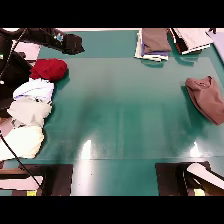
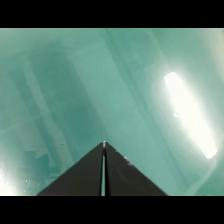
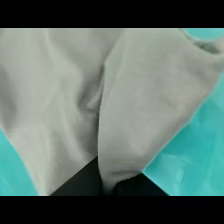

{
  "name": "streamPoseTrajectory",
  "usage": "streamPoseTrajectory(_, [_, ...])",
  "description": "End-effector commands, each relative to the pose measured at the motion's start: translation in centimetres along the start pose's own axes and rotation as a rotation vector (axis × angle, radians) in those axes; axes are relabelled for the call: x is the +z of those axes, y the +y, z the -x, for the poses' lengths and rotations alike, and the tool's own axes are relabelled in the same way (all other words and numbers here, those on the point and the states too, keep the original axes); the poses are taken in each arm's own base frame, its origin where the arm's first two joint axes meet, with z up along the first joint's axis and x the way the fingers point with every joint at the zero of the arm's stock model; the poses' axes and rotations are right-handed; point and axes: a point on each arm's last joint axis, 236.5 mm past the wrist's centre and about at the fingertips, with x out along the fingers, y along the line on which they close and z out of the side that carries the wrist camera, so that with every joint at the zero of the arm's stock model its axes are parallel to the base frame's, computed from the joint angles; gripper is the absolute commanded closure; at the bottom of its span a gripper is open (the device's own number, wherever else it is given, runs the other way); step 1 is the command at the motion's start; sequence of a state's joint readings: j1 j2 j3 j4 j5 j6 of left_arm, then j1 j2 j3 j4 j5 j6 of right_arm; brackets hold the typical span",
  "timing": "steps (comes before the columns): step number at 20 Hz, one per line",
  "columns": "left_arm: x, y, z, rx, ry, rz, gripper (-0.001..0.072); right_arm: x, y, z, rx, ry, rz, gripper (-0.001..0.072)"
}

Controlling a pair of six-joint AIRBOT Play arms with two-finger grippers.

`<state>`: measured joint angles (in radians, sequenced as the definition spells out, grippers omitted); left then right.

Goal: Fold the shirts.

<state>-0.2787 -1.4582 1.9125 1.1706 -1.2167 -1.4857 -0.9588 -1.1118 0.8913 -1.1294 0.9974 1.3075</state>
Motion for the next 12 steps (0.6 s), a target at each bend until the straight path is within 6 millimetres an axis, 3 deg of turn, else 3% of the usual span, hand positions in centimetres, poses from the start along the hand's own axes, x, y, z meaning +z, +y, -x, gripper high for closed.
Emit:
streamPoseTrajectory(1, [-0.2,0.0,0.0,0.0,0.007,-0.002,0.0684,-3.1,0.7,-0.8,-0.061,0.12,0.13,0.039])
streamPoseTrajectory(2, [-0.2,0.0,0.0,0.0,0.01,-0.002,0.0684,-3.5,0.7,-0.8,-0.072,0.139,0.153,0.0202])
streamPoseTrajectory(3, [-0.3,0.0,0.0,-0.001,0.012,-0.002,0.0684,-4.0,0.3,-0.7,-0.094,0.162,0.176,0.0149])
streamPoseTrajectory(6, [-0.1,0.0,0.0,-0.001,0.006,-0.001,0.0684,-3.7,-2.1,1.1,-0.192,0.142,0.165,0.015])
streamPoseTrajectory(9, [-0.1,-0.1,0.0,-0.004,0.003,0.0,0.0684,-0.3,-2.6,5.1,-0.215,-0.041,0.111,0.0151])
streamPoseTrajectory(11, [0.0,-0.1,0.0,-0.004,0.001,0.0,0.0684,2.0,-0.9,7.9,-0.19,-0.169,0.118,0.0151])
streamPoseTrajectory(12, [0.1,-0.1,0.0,-0.004,-0.003,0.001,0.0684,2.5,1.0,8.6,-0.138,-0.202,0.12,0.0153])
